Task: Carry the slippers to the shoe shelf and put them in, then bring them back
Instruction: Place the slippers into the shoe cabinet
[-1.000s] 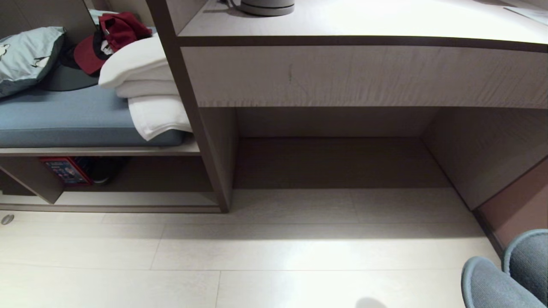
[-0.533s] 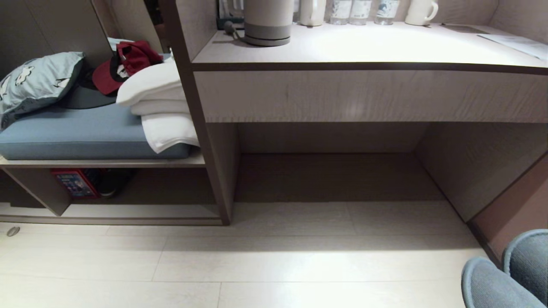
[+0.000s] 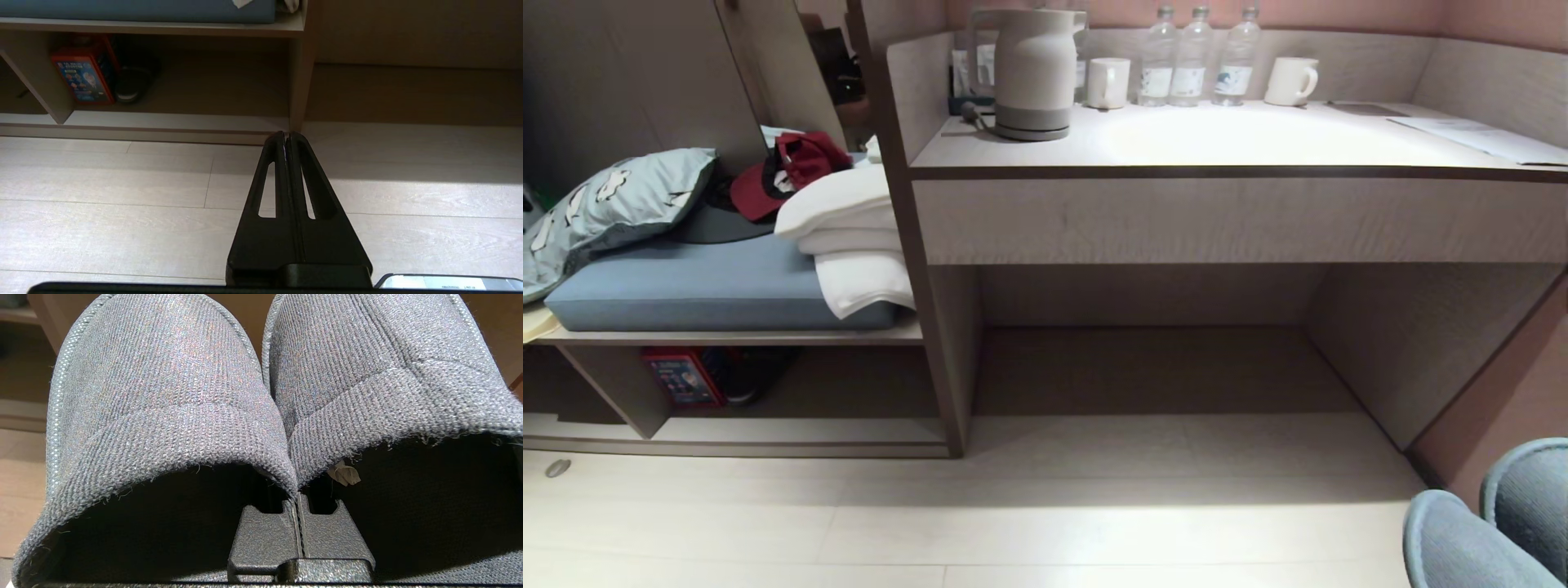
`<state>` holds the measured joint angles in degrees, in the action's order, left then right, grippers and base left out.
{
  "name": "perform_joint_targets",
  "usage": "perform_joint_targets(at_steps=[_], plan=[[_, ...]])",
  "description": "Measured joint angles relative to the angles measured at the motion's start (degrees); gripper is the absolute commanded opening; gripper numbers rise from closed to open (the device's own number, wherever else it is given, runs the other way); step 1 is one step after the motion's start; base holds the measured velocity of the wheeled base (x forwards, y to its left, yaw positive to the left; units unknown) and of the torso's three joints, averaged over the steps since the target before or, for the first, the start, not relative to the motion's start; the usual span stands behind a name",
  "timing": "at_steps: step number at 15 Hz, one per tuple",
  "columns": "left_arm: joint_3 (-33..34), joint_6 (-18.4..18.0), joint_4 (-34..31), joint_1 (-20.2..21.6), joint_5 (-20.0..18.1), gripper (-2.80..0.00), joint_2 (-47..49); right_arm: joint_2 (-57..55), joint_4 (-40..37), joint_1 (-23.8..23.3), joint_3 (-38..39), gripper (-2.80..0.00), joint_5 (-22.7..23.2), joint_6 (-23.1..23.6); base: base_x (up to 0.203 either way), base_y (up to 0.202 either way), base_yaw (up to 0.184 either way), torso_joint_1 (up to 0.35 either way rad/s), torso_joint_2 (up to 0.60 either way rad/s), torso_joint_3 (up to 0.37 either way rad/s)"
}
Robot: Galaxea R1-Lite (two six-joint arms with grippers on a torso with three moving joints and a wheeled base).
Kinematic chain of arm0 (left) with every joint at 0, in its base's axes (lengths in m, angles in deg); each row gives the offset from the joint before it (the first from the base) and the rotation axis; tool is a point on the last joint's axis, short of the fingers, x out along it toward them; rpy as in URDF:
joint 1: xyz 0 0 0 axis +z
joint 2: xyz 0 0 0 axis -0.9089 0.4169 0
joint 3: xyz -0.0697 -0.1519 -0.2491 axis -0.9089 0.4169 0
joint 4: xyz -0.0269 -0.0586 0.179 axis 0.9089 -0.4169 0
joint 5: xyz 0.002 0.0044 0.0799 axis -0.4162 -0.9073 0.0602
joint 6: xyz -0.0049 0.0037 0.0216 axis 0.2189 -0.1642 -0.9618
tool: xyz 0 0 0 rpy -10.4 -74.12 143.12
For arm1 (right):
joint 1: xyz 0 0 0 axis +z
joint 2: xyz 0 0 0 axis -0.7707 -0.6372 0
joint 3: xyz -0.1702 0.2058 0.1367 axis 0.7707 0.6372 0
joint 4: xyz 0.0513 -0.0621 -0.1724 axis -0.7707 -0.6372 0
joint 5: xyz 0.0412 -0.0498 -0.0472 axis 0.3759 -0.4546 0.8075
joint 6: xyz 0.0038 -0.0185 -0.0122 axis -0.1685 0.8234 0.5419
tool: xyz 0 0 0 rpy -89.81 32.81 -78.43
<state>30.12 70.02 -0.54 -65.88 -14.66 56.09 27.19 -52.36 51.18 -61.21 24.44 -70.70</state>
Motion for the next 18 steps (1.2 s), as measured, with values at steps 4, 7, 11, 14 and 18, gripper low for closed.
perform_joint_targets(at_steps=[4,7,11,14,18], plan=[[0.00,0.00,-0.02,0.00,0.01,-2.80,0.00,0.00,-0.01,0.00,0.00,-2.80,-0.01,0.02,0.000,0.000,0.000,0.002,0.00,0.204],[0.10,0.09,0.40,0.00,-0.01,-2.80,0.00,0.00,0.00,0.00,0.00,-2.80,-0.01,0.00,0.000,0.000,0.000,0.001,0.00,0.185],[0.16,0.14,0.51,0.00,-0.01,-2.80,0.00,0.00,0.00,-0.02,0.00,-2.80,-0.01,0.00,0.000,0.000,0.000,0.002,0.00,0.032],[0.18,0.17,0.52,0.00,0.00,-2.80,0.00,0.00,-0.02,-0.02,0.00,-2.80,-0.01,0.04,0.000,0.000,0.000,0.000,0.00,0.000],[0.18,0.17,0.51,0.00,-0.01,-2.80,0.00,0.00,0.00,0.00,0.00,-2.80,-0.01,0.02,0.000,0.000,0.000,0.000,0.00,0.000]])
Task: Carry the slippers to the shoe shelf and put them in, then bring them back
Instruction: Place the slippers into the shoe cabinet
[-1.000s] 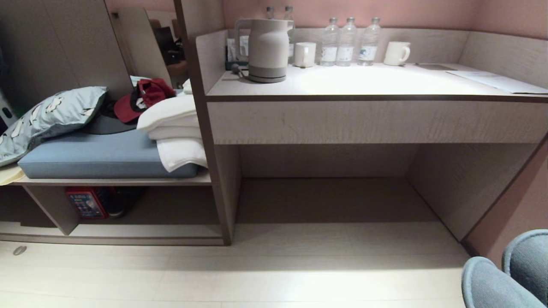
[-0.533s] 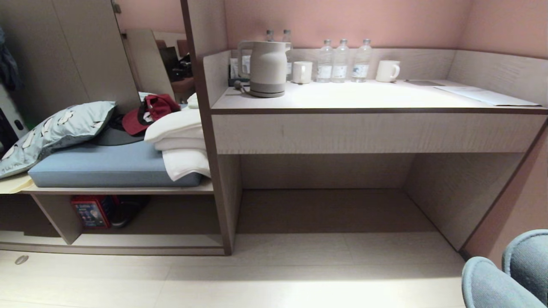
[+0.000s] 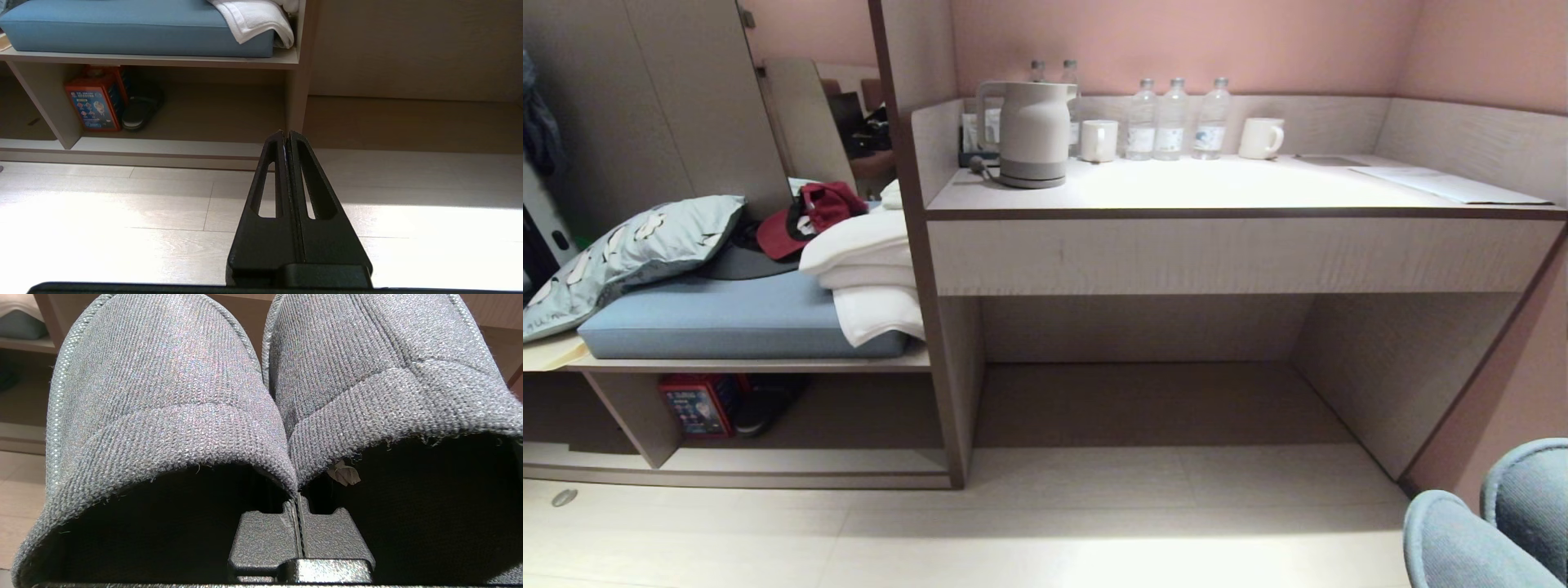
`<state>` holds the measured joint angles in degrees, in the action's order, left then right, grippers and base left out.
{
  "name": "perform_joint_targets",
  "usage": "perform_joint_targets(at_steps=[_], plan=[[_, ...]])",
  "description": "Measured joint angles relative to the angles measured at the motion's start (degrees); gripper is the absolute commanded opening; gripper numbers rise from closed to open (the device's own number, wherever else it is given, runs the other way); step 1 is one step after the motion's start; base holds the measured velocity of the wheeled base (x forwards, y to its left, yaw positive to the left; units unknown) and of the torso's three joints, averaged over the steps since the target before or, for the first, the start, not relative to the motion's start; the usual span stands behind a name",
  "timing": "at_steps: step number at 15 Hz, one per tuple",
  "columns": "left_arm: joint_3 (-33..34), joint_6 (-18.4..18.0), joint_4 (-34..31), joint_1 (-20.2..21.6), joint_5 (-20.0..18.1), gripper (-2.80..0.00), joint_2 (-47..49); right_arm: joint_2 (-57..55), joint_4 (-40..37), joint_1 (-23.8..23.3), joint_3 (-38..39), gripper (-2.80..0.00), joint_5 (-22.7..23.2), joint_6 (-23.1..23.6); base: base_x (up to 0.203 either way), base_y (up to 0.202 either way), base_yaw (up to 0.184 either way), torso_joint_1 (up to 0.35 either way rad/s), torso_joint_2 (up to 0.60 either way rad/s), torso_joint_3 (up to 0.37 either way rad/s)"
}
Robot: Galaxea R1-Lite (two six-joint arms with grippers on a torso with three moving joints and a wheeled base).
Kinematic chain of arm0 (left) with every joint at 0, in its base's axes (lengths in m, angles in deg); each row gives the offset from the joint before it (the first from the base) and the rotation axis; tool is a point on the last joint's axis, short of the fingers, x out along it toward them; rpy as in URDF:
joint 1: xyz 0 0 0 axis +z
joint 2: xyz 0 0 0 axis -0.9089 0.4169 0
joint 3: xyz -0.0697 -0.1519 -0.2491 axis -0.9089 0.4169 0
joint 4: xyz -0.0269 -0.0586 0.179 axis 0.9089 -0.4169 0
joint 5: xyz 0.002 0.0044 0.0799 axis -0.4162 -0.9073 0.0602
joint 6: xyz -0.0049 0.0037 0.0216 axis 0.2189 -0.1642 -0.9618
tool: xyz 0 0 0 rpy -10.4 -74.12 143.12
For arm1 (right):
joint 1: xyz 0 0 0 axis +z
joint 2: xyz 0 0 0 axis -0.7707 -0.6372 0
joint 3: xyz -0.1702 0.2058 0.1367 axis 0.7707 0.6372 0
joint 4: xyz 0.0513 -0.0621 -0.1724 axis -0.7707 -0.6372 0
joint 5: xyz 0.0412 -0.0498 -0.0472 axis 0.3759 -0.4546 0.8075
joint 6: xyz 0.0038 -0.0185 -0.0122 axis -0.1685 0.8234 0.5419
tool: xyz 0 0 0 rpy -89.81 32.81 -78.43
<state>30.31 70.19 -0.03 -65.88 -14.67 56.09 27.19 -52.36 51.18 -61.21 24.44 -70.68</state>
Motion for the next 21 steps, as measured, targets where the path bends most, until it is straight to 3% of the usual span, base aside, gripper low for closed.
perform_joint_targets(at_steps=[12,21], plan=[[0.00,-0.04,0.00,0.00,0.00,-2.80,0.00,0.00,0.00,-0.02,0.00,-2.80,0.01,-0.02,0.001,0.004,-0.002,0.000,0.00,0.000],[0.00,-0.02,0.00,0.00,0.01,-2.80,0.00,0.00,0.00,-0.04,0.00,-2.80,0.00,-0.01,0.001,0.179,-0.003,0.003,0.00,0.004]])
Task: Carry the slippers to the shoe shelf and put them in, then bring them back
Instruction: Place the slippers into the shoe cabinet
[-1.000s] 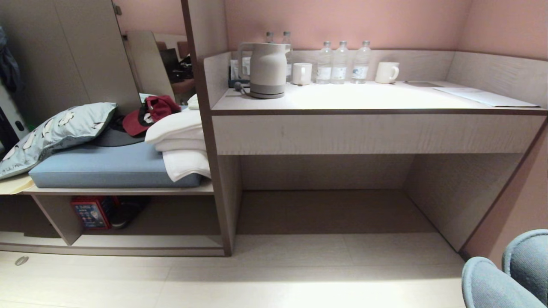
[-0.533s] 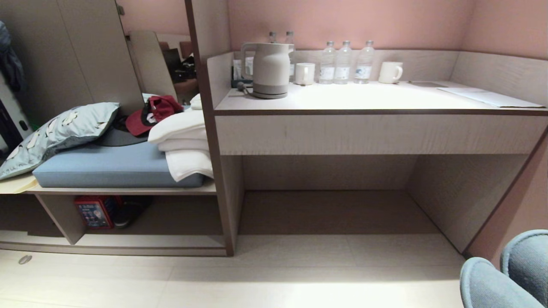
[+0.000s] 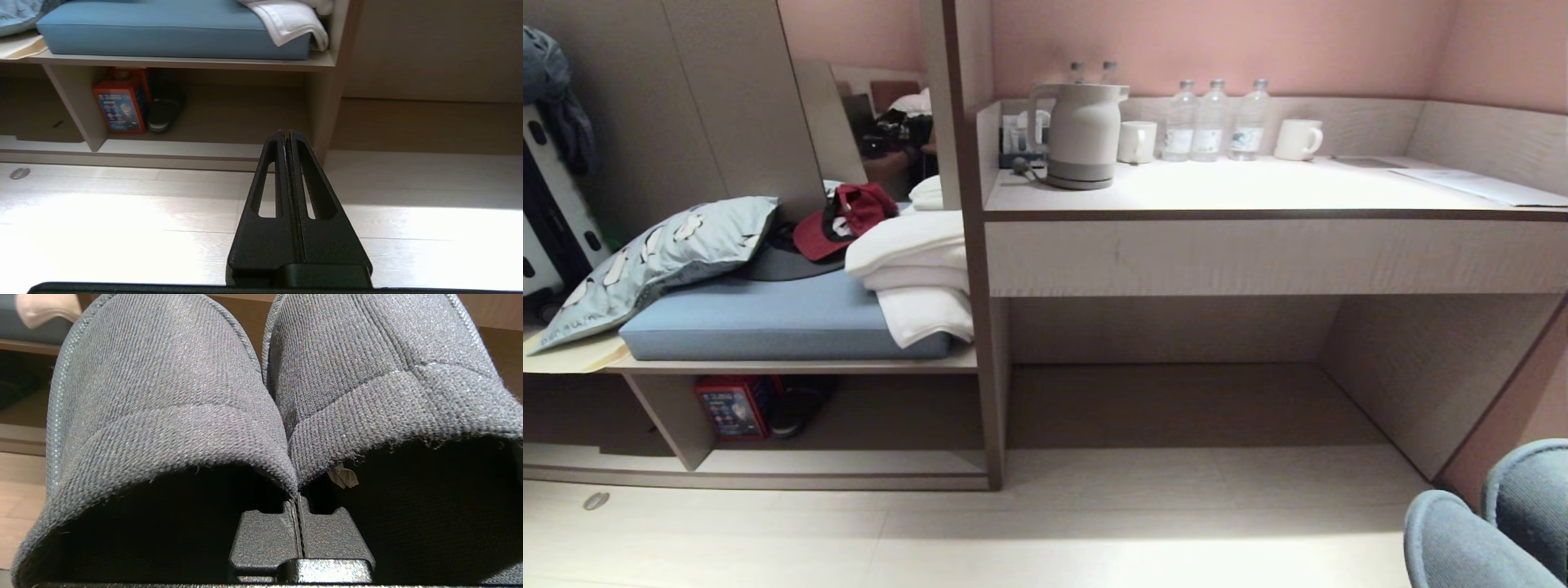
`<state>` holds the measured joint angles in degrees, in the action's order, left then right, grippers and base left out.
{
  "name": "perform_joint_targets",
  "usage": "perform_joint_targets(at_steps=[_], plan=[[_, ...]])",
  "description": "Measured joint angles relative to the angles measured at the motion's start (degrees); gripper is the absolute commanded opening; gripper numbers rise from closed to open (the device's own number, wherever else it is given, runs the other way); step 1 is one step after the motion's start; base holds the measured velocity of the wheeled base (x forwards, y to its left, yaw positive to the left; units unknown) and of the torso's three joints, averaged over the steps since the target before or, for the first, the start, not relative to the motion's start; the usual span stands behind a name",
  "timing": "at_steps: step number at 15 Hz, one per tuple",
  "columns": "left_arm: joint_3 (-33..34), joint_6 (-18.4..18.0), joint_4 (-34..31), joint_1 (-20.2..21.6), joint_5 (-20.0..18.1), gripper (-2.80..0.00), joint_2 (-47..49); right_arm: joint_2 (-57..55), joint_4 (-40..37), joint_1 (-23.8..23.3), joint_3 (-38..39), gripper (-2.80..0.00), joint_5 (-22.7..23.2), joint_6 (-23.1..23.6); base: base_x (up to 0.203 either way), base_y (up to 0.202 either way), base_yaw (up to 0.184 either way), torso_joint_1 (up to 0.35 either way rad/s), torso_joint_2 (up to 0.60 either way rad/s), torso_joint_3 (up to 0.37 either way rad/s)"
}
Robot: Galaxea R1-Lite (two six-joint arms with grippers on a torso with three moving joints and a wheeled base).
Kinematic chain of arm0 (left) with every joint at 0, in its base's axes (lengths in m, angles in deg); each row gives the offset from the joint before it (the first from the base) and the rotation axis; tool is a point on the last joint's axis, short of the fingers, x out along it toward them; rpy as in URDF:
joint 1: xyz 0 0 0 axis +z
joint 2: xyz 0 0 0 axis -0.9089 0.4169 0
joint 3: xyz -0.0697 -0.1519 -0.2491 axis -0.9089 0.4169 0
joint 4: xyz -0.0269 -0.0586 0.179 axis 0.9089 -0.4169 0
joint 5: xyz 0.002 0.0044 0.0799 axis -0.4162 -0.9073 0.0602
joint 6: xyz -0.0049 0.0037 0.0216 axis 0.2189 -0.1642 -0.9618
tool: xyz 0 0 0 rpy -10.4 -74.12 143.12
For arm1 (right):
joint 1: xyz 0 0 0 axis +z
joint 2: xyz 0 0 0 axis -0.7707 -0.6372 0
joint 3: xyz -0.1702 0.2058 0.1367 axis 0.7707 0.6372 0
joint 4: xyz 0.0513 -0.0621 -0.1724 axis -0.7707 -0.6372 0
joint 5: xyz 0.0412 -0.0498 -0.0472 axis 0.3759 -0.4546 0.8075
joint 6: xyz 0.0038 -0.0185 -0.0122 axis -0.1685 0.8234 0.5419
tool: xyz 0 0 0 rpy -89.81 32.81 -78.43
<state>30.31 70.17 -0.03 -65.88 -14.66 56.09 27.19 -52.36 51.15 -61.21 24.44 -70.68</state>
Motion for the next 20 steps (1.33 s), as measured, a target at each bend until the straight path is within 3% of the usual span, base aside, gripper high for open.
perform_joint_targets(at_steps=[20], plan=[[0.00,0.02,0.00,0.00,-0.01,-2.80,0.00,0.00,0.01,0.01,0.00,-2.80,0.00,-0.01,0.000,0.196,-0.001,0.003,0.00,0.002]])
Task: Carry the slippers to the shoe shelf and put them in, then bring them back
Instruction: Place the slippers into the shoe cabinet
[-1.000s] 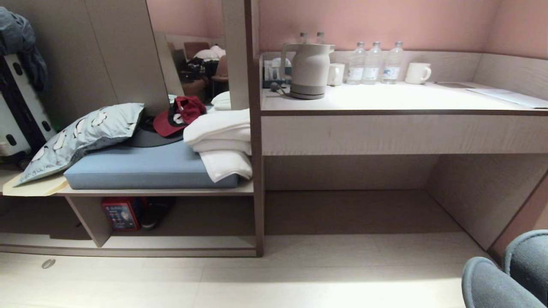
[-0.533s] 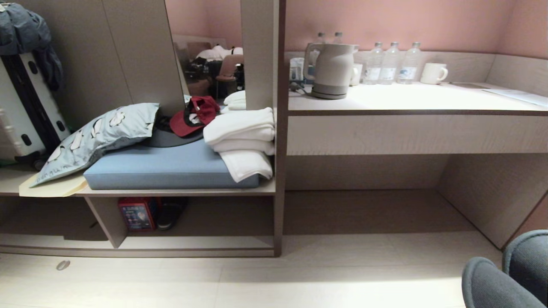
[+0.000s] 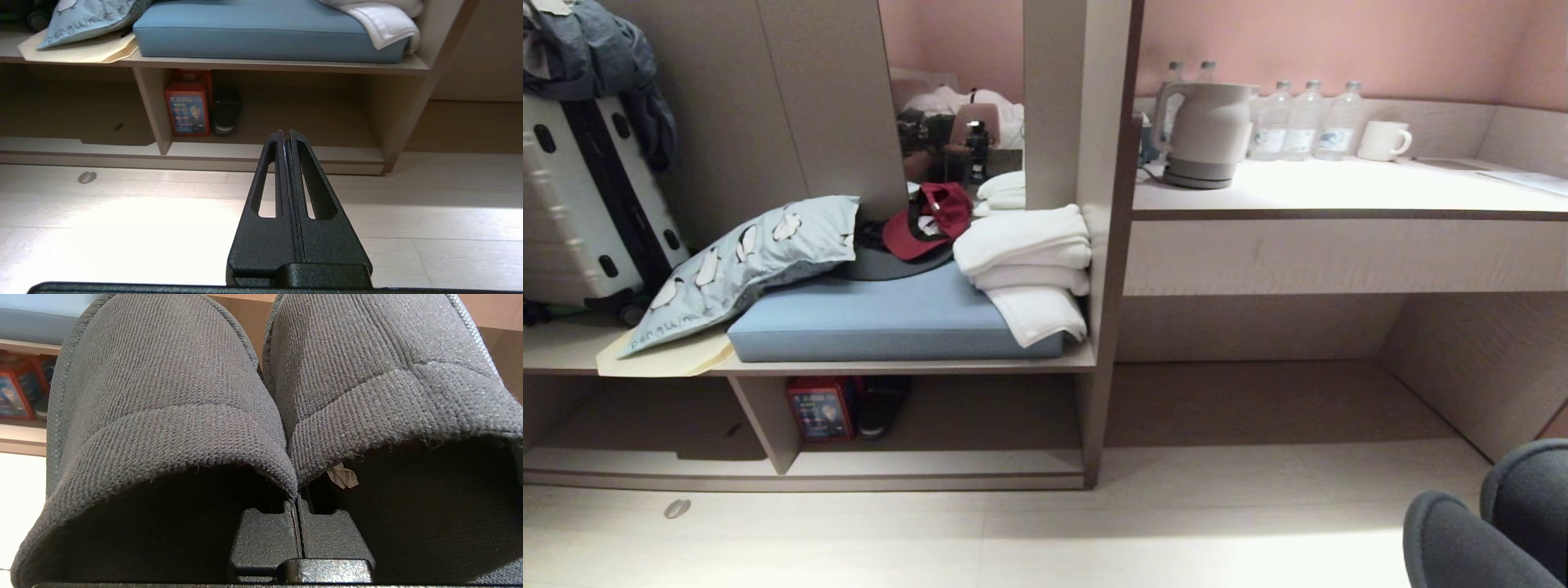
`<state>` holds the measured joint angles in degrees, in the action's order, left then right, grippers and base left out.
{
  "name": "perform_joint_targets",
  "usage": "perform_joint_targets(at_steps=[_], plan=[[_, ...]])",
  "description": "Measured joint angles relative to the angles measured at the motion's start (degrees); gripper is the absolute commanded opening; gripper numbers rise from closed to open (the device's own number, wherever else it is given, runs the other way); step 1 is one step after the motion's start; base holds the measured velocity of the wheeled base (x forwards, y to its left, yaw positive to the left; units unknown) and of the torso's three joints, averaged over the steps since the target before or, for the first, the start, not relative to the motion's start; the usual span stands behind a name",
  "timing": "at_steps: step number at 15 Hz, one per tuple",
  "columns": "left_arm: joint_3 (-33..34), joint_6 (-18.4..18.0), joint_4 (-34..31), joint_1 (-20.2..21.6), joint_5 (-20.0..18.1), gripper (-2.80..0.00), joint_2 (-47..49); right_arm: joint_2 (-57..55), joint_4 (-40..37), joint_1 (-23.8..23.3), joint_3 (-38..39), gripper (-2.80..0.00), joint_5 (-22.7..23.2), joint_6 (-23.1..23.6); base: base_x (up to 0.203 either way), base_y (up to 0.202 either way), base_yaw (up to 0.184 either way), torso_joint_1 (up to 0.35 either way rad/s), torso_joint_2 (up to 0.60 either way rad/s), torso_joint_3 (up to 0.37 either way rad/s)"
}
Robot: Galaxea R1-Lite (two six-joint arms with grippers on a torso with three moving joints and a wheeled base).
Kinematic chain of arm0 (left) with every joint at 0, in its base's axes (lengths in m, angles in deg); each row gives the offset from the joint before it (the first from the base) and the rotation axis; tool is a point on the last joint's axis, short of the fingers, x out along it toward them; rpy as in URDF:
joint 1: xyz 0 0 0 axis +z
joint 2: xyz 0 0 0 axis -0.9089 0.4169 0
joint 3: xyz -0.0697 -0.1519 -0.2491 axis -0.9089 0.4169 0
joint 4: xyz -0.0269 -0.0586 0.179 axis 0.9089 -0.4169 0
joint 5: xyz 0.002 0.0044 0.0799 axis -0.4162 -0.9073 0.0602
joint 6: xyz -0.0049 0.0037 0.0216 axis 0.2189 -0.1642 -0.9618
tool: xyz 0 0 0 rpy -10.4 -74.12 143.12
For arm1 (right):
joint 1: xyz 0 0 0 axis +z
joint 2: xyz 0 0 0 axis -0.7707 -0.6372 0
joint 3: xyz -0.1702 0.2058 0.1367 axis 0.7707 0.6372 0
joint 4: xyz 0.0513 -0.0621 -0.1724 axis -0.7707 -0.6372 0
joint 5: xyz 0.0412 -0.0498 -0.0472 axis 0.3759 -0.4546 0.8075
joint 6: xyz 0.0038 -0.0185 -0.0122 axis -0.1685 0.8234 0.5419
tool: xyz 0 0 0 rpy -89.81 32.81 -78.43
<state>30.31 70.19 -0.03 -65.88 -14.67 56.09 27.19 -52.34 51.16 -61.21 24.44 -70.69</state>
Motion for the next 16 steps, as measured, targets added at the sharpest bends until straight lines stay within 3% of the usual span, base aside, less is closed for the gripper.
perform_joint_targets(at_steps=[16], plan=[[0.00,-0.02,0.00,0.00,0.01,-2.80,0.00,0.00,0.01,0.00,0.00,-2.80,0.02,-0.01,0.000,0.195,-0.002,0.002,0.00,0.004]])
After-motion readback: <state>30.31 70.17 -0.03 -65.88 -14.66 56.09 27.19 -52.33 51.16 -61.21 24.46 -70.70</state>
